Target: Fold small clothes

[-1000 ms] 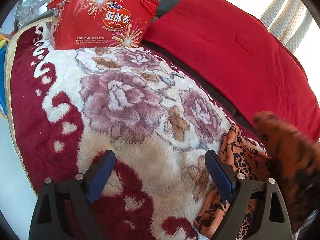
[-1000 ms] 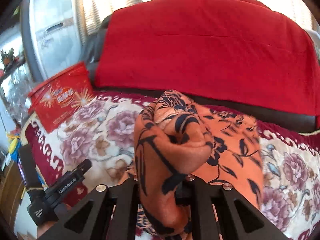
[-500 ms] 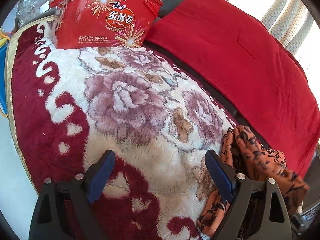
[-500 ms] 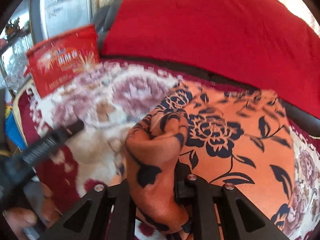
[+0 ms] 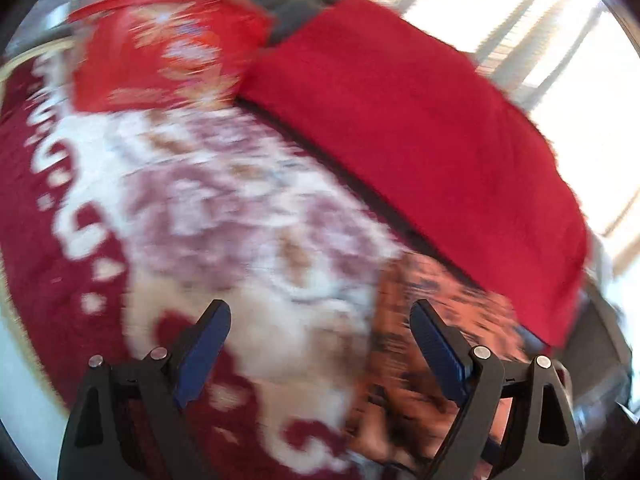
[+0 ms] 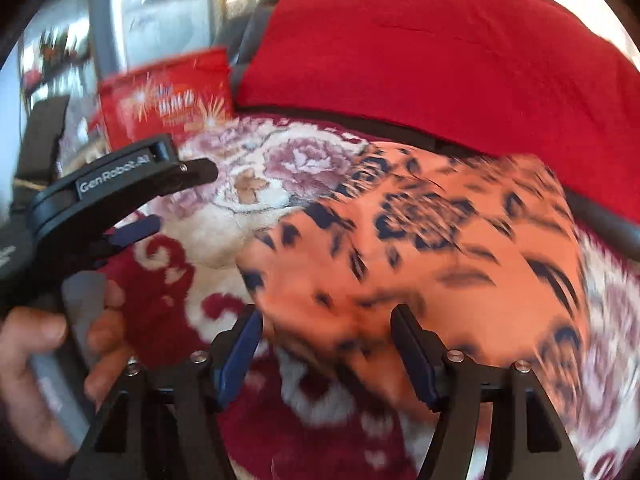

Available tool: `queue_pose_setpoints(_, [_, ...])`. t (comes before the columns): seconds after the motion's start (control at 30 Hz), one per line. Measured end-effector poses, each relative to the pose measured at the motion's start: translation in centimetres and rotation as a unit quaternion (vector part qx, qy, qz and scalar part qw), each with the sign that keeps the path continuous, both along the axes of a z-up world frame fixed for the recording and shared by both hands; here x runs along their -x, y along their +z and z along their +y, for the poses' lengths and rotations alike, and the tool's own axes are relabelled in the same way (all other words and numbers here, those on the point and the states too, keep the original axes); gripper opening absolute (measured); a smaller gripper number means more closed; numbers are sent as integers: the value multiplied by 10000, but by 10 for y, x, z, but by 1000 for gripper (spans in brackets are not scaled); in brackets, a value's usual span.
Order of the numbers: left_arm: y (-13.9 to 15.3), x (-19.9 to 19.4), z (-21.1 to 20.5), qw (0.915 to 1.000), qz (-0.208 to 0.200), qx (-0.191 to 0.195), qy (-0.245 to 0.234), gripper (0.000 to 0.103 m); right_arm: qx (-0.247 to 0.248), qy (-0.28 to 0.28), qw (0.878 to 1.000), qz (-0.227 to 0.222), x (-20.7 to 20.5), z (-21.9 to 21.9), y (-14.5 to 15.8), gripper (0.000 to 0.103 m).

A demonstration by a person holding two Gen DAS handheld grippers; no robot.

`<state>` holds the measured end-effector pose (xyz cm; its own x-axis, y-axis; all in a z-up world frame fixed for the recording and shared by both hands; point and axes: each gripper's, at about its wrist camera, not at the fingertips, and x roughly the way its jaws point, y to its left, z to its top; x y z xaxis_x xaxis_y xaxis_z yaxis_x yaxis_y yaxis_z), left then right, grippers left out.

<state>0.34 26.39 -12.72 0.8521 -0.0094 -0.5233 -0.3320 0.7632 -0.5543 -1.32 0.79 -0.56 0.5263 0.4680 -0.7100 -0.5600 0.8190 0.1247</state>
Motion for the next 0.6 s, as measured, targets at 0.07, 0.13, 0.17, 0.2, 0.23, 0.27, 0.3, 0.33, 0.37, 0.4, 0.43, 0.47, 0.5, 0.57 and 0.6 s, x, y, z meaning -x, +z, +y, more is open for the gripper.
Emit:
queue_pose_setpoints(0.07, [5,-2,-24,9974,-100,-211,-684,91,-318,-233,9991,125,6,-27,3,70])
queue_pose_setpoints(0.13, [0,-9,-51,9907,165,-482,-1259,87,-593,-434,9970,246,11,-53,5,70])
queue_pose_setpoints(0.17, [-7,-14,-59,9879,433,-571,-1373,82,-691,-518,9958,292,13,-64,7,70])
queue_pose_setpoints(0.2, [-19,-20,-62,9850,855,-572,-1388,62,-771,-604,9946,336,14,-75,8,70])
queue_pose_setpoints(0.23, [-41,-28,-54,9812,1332,-89,-1393,54,-850,-662,9935,364,14,-84,10,70])
queue_pose_setpoints(0.27, [-51,-29,-47,9794,1439,311,-1380,51,-974,-721,9918,416,13,-94,11,70])
queue_pose_setpoints(0.3, [-57,-28,-37,9791,1383,729,-1303,51,-1070,-767,9902,473,12,-101,11,70])
queue_pose_setpoints(0.33, [-54,-27,-32,9782,1341,879,-1322,51,-1209,-845,9874,569,11,-110,11,70])
queue_pose_setpoints(0.37, [-51,-25,-32,9787,1322,849,-1318,51,-1330,-908,9848,646,9,-118,11,70])
queue_pose_setpoints(0.4, [-46,-22,-35,9812,1288,712,-1246,51,-1442,-989,9820,721,6,-127,11,70])
queue_pose_setpoints(0.43, [-43,-21,-37,9826,1273,587,-1222,51,-1525,-1047,9794,804,4,-135,10,70])
queue_pose_setpoints(0.47, [-37,-19,-40,9842,1246,412,-1185,51,-1620,-1102,9764,906,0,-142,10,70])
queue_pose_setpoints(0.5, [-26,-15,-45,9877,1129,107,-1076,51,-1703,-1166,9735,986,-4,-148,8,70])
queue_pose_setpoints(0.57, [-8,-7,-51,9919,810,-311,-923,53,-1884,-1243,9674,1149,-13,-159,7,74])
queue_pose_setpoints(0.6, [1,-3,-53,9934,611,-542,-811,57,-1977,-1284,9640,1235,-21,-165,6,74])
